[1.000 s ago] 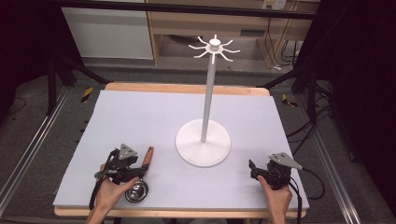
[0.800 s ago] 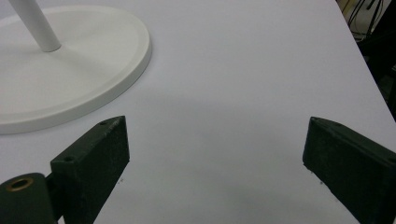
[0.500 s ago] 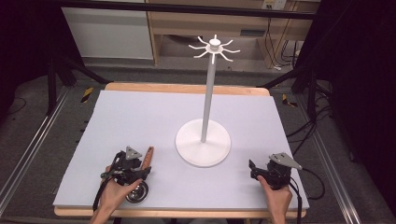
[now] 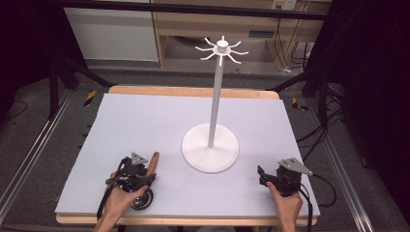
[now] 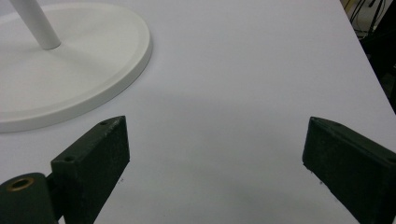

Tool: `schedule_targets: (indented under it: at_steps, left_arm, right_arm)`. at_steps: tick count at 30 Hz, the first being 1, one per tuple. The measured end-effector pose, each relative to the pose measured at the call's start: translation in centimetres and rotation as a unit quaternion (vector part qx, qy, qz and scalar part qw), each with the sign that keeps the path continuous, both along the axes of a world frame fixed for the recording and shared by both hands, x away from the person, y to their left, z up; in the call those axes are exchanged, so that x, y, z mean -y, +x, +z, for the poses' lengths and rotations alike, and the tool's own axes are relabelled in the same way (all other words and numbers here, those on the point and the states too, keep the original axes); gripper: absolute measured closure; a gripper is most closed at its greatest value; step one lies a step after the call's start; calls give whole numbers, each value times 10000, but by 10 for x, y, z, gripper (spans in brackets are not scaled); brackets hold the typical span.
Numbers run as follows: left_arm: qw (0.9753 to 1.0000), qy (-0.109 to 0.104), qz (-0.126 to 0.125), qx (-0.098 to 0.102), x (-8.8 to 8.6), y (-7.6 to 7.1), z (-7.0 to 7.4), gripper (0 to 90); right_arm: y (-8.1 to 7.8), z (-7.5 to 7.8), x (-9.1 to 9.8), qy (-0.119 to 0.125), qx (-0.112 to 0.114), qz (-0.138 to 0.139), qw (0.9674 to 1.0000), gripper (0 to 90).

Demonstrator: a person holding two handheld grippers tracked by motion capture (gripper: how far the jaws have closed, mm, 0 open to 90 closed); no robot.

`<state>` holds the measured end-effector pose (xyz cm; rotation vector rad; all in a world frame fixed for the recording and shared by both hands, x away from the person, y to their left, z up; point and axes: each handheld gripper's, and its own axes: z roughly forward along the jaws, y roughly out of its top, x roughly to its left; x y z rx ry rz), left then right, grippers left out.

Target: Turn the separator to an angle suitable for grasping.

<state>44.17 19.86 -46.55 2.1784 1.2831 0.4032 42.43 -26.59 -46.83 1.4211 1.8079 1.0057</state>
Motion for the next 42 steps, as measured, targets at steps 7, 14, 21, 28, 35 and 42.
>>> schedule_targets:
  at_steps: [7,14,21,28,35,42]
  left_arm:
    - [10000,-24,31,-84,1,1,1,586]
    - [9999,-81,-69,-118,5,-2,1,610]
    - [9999,-37,-64,-141,8,-1,1,612]
    - [9997,19,27,-246,9,2,3,645]
    - [9996,88,-114,-253,8,3,4,672]
    - [9992,295,-264,-108,2,4,8,681]
  right_arm:
    - [0,0,0,2,4,0,10000,79]
    - [0,0,0,5,6,4,10000,80]
    - [0,0,-1,-2,-6,15,10000,80]
    - [0,-1,-1,-2,-13,29,10000,82]
    - [0,-1,-1,14,-33,21,10000,82]
    - [1,-1,0,-5,-25,15,10000,82]
